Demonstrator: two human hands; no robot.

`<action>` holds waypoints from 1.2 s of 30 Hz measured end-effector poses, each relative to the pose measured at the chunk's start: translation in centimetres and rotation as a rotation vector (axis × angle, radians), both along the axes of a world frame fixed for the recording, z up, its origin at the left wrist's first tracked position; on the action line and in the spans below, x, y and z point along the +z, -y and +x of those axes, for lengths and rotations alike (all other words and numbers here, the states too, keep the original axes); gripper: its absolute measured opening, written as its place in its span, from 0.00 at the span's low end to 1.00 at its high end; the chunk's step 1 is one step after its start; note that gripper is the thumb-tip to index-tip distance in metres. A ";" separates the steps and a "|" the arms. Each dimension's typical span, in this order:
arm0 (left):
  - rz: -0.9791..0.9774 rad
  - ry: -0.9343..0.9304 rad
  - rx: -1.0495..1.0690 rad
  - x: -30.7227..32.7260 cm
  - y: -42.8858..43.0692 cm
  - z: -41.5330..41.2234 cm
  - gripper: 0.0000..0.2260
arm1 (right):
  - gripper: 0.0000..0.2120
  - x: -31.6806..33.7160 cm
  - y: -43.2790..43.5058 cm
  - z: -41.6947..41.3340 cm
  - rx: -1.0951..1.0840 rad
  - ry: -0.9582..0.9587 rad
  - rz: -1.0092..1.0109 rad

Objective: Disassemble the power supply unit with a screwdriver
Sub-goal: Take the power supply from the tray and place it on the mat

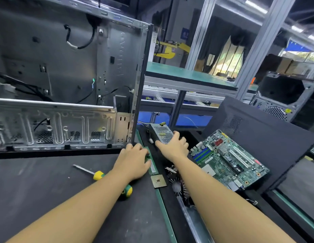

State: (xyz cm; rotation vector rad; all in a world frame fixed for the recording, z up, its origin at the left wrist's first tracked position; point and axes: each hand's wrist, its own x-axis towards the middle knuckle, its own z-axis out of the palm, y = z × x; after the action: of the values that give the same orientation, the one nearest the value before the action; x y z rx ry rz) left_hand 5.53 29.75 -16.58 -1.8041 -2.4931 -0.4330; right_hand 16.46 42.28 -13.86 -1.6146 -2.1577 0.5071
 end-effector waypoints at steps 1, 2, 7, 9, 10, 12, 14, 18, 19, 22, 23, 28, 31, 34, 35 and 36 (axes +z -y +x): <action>0.004 -0.031 0.003 -0.2 -0.1 0.0 0.19 | 0.46 -0.1 -0.4 -0.4 0.003 0.031 0.025; 0.011 -0.050 0.005 -0.3 -0.2 0.1 0.19 | 0.47 -0.2 -0.8 -0.8 0.008 0.062 0.042; 0.036 -0.023 0.005 -0.4 -0.3 0.0 0.18 | 0.49 -0.6 -1.7 -2.4 -0.030 0.170 0.064; 0.036 -0.013 0.002 -0.3 -0.1 0.0 0.18 | 0.46 -0.5 -1.7 -2.7 -0.046 0.186 0.062; 0.034 -0.013 0.003 -0.3 -0.1 0.0 0.18 | 0.44 -0.4 -1.6 -2.8 -0.048 0.171 0.052; 0.033 -0.018 0.008 -0.2 0.0 0.1 0.18 | 0.40 -0.5 -1.2 -2.9 -0.054 0.101 0.035; 0.033 -0.018 0.011 -0.1 0.0 0.2 0.18 | 0.37 -0.3 -0.5 -2.8 -0.061 0.009 0.047; 0.040 -0.017 0.017 0.1 0.0 0.3 0.18 | 0.35 0.6 1.0 -1.7 -0.060 -0.100 0.128; 0.044 -0.008 0.020 0.2 0.1 0.3 0.18 | 0.34 1.1 1.4 -1.1 -0.064 -0.131 0.153; 0.071 0.004 0.042 0.9 0.5 0.5 0.17 | 0.30 3.2 2.6 0.5 -0.065 -0.221 0.220; 0.097 0.003 0.039 1.2 0.7 0.6 0.17 | 0.29 4.1 3.0 0.9 -0.065 -0.256 0.226; 0.489 0.377 -0.006 3.0 3.4 1.1 0.11 | 0.28 8.6 5.2 3.8 -0.111 -0.477 0.137; 0.685 0.579 0.108 4.5 5.1 1.1 0.10 | 0.26 10.4 6.9 5.4 -0.153 -0.666 0.011; 0.672 0.984 0.272 7.5 6.4 1.4 0.05 | 0.29 11.8 9.0 6.9 -0.167 -0.952 -0.246; 0.611 1.159 0.298 8.4 7.0 1.5 0.09 | 0.28 12.2 9.9 7.4 -0.152 -1.038 -0.350; 0.508 1.292 0.289 9.0 7.7 1.7 0.17 | 0.25 12.5 10.9 8.0 -0.121 -1.089 -0.452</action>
State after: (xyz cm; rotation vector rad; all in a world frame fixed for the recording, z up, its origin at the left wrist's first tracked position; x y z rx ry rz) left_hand 7.18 22.03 -7.54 -0.9803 -2.6299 -2.5174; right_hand 24.46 31.36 -1.37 -1.1682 -1.1547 1.4832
